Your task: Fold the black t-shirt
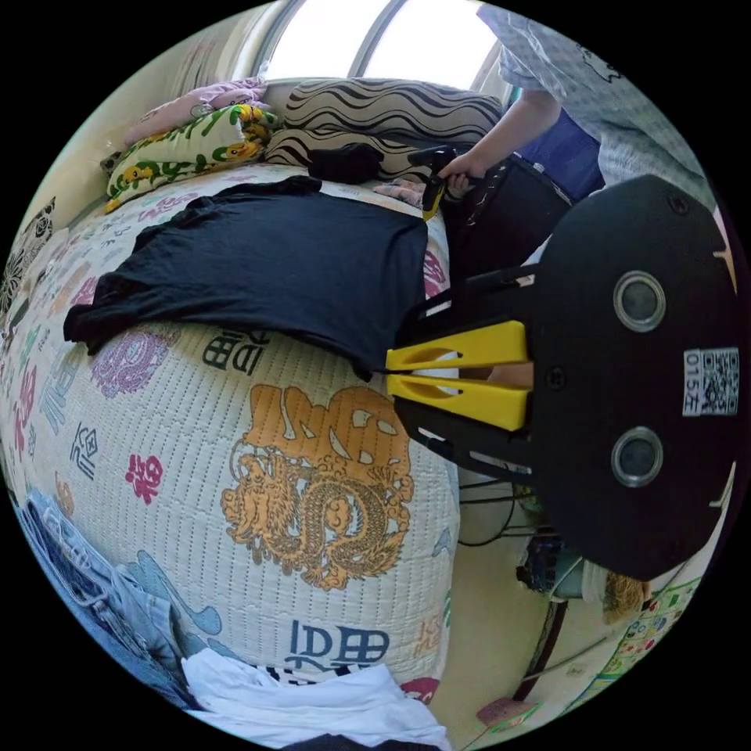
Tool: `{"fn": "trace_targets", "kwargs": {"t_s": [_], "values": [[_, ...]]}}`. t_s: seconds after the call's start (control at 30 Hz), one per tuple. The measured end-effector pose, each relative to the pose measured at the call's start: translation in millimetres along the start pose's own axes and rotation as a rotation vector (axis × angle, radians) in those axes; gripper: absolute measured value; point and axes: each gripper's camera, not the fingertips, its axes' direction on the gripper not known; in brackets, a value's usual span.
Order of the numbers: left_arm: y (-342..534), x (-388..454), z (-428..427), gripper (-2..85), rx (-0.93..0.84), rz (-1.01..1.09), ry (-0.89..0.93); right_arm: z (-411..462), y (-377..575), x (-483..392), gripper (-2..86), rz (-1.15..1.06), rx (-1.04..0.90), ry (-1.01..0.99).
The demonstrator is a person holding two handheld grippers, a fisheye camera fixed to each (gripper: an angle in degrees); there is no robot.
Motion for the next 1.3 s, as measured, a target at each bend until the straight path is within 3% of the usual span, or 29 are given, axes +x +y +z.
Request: {"fn": "trace_targets", "kwargs": {"t_s": [0.13, 0.23, 0.37, 0.47, 0.57, 0.67, 0.73, 0.9, 1.0, 1.17, 1.3], "values": [[-11, 33, 15, 0.2, -0.05, 0.008, -0.061, -3, 10, -10, -0.1, 0.052, 0.021, 0.018], [-26, 48, 36, 5.4, -0.177, -0.046, -0.067, -12, 17, -19, 3.0, 0.079, -0.021, 0.207], [-40, 95, 15, 8.5, -0.185, -0.015, -0.229, -53, 24, -26, 4.4, 0.03, 0.078, 0.255], [-53, 174, -10, 8.3, -0.067, 0.141, -0.299, -97, 21, -33, 1.3, -0.07, 0.247, 0.177], [-76, 284, -2, 8.2, 0.004, 0.369, -0.224, -139, 15, -53, -0.3, -0.147, 0.487, 0.343], [-102, 404, 44, 7.3, 0.018, 0.561, -0.113, -167, -6, -74, -0.8, -0.275, 0.598, 0.492], [-117, 471, 81, 6.3, 0.003, 0.626, -0.038, -175, -22, -79, -0.8, -0.343, 0.6, 0.522], [-145, 628, 203, 7.4, -0.066, 0.679, -0.119, -168, -81, -59, 0.0, -0.388, 0.355, 0.516], [-152, 671, 264, 7.8, -0.158, 0.669, -0.334, -179, -80, -50, 0.2, -0.397, 0.403, 0.459], [-146, 719, 289, 7.5, -0.103, 0.714, -0.395, -190, -63, -35, 0.3, -0.455, 0.561, 0.435], [-148, 755, 293, 4.4, -0.116, 0.675, -0.377, -218, -74, -25, 0.3, -0.47, 0.461, 0.371]]}}
